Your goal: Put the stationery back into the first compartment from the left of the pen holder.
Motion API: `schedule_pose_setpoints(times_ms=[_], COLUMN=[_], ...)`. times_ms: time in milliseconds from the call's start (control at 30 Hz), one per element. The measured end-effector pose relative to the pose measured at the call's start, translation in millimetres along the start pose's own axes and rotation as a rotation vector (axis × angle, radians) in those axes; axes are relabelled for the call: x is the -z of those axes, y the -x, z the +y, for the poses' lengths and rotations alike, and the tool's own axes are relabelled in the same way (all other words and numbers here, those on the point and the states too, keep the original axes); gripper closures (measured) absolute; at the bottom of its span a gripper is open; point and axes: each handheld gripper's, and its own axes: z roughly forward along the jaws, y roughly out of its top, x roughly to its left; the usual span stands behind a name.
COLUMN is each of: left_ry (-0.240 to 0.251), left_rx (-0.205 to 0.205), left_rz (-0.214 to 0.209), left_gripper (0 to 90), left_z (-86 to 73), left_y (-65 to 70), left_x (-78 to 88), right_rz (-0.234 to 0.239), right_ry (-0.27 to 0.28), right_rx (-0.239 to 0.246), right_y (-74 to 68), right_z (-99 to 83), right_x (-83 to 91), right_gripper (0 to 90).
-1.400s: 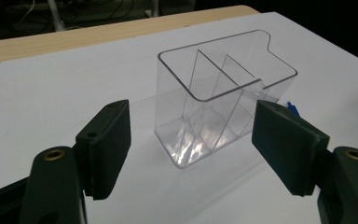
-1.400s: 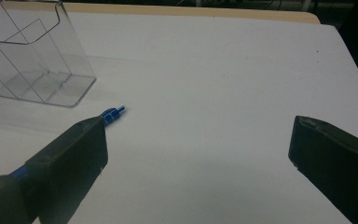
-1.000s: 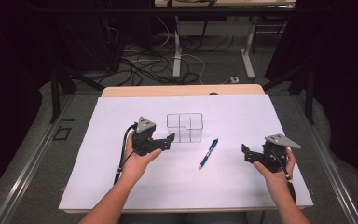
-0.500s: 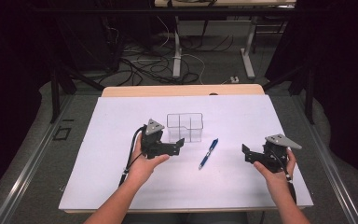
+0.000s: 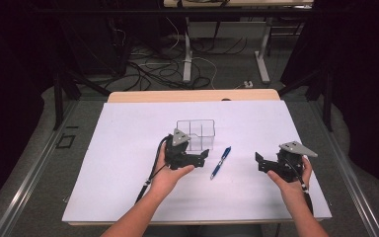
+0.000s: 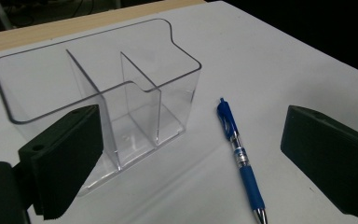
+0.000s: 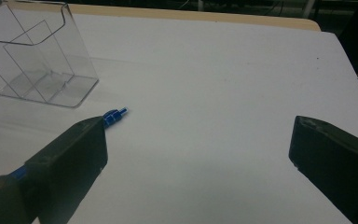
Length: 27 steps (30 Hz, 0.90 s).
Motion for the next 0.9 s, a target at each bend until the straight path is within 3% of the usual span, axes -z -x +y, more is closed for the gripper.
schedule_pose_setpoints(times_ms=[167,300,500,733,900], left_ry=[-0.021,-0.017,-0.028,-0.049,-0.074], left_rx=[-0.009,-0.011,-0.01,-0.035,-0.061], left_rz=[-0.007,-0.008,-0.034,-0.036,-0.03], left_gripper=[8.7,15.8,18.2,22.7,34.1], left_z=[-1.6,-3.0,-4.7,-7.2,-9.6], left_y=[8.2,14.3,21.1,25.5,28.1], left_x=[-10.9,-16.4,-24.1,-32.5,-36.9], right_rz=[-0.001,-0.001,-0.001,0.009,0.004], right_ry=[0.001,0.005,-0.004,0.003,0.006], right_rx=[0.01,0.013,0.013,0.015,0.014], right_y=[-1.0,-0.7,-0.1,-0.8,-0.7], right_z=[-0.1,0.0,0.5,0.2,-0.9], right_x=[0.4,1.7,2.4,-1.1,-0.9], right_gripper=[3.9,3.9,3.9,3.9,3.9])
